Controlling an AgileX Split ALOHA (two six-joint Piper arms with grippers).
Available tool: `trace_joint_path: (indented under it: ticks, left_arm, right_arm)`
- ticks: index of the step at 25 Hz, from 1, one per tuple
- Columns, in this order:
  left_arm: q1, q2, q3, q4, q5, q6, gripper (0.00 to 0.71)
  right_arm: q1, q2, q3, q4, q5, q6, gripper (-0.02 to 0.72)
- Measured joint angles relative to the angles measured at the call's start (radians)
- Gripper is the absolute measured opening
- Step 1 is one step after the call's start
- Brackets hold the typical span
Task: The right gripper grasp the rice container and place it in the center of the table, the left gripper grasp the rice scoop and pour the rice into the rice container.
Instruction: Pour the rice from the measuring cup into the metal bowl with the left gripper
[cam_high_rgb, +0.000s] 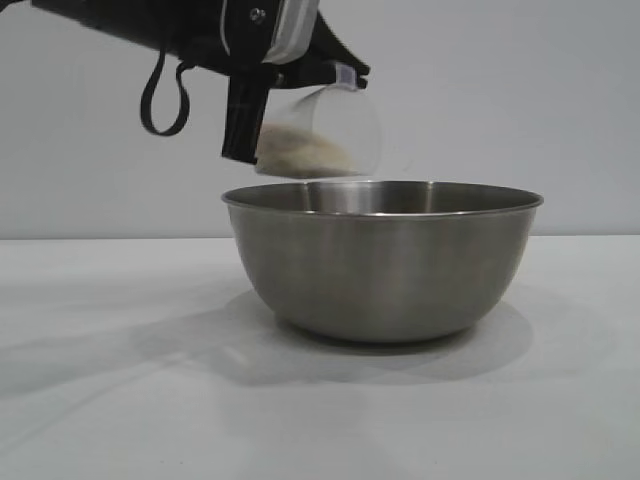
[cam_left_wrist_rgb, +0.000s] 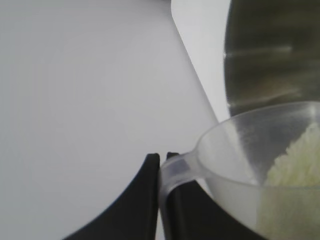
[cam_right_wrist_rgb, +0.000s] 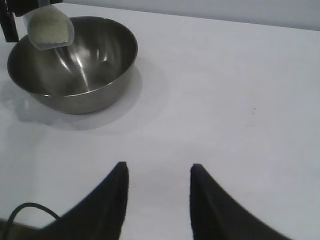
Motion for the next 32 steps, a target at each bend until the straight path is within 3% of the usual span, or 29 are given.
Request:
trace_joint_path:
  ticks: [6,14,32]
  left_arm:
    - [0.0,0.0,-0.101,0.195,0.057,0.012,0.0]
    - [0.0,-0.01,-0.18,0.338,0.115,0.029,0.0]
    - [0.0,-0.031,-0.224,0.479,0.159,0.036,0.0]
  right_arm:
    - [0.0,0.0,0.0,0.0,-0.002,0.004,0.289]
    - [0.0,0.0,0.0,0.0,-0.002,0.006,0.289]
    - [0.0,0.0,0.0,0.0,-0.002,0.01,0.289]
